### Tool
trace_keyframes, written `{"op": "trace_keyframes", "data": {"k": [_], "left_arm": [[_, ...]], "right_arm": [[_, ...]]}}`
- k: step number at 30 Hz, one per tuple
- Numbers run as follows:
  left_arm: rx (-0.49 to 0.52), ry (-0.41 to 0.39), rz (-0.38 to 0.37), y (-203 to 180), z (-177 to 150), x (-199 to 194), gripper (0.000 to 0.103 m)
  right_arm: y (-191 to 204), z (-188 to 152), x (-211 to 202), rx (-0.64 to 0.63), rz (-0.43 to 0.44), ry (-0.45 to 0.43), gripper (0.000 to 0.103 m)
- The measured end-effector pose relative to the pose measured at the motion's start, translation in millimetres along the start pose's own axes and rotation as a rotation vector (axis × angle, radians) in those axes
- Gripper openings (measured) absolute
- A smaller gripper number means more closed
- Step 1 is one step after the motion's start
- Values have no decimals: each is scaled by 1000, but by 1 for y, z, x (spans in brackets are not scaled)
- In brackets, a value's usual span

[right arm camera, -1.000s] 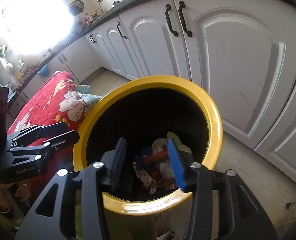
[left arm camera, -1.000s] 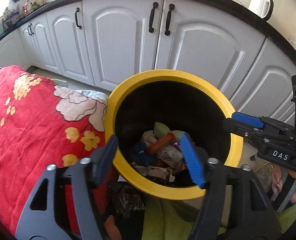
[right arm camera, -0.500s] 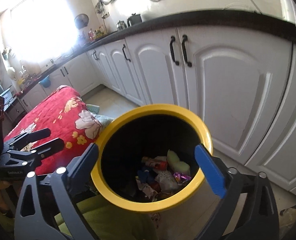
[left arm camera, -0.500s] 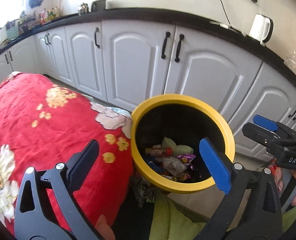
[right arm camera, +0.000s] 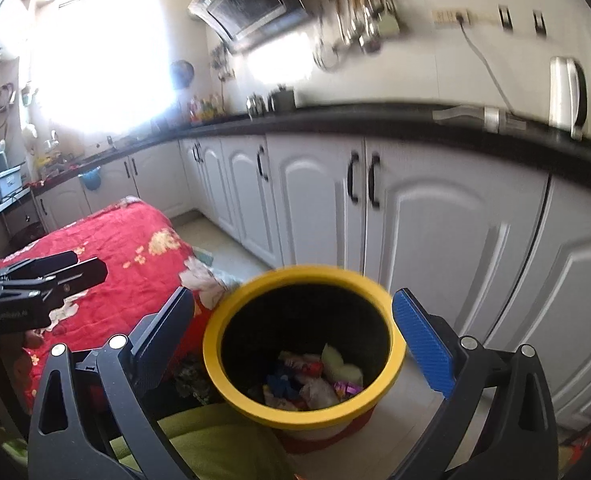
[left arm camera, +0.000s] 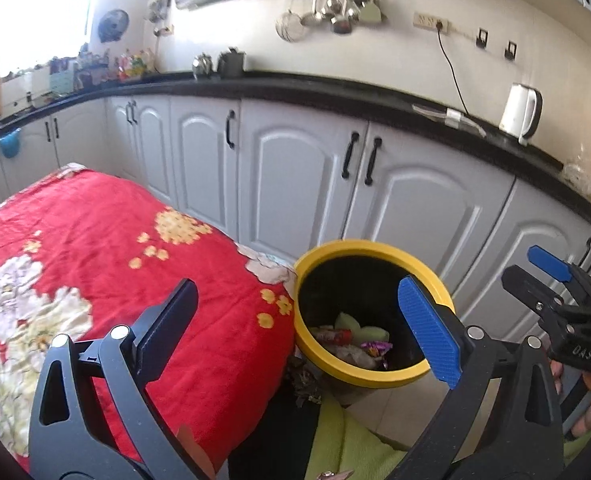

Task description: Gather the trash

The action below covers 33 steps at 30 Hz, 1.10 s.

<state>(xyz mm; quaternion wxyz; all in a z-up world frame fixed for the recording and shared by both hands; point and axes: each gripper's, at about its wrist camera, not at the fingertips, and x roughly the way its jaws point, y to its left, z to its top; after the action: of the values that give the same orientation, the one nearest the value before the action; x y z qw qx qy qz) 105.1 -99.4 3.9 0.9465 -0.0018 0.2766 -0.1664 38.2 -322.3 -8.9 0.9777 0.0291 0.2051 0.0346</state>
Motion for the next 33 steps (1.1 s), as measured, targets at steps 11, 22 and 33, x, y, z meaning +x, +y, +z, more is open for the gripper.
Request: {"op": "trace_keyframes", "data": {"k": [11,22,33], "left_arm": [[-14,-113,82,16,-8,-48,92],[-26,-197,109,11,-38,-81,92],[-25,-209,117,7,-48,-85,92]], "right_arm": [[23,-1,-44,-19,12,-173,97],[42,-21,-74,-20,24,-283,97],[54,-33,-62,-64,21,-237,97]]}}
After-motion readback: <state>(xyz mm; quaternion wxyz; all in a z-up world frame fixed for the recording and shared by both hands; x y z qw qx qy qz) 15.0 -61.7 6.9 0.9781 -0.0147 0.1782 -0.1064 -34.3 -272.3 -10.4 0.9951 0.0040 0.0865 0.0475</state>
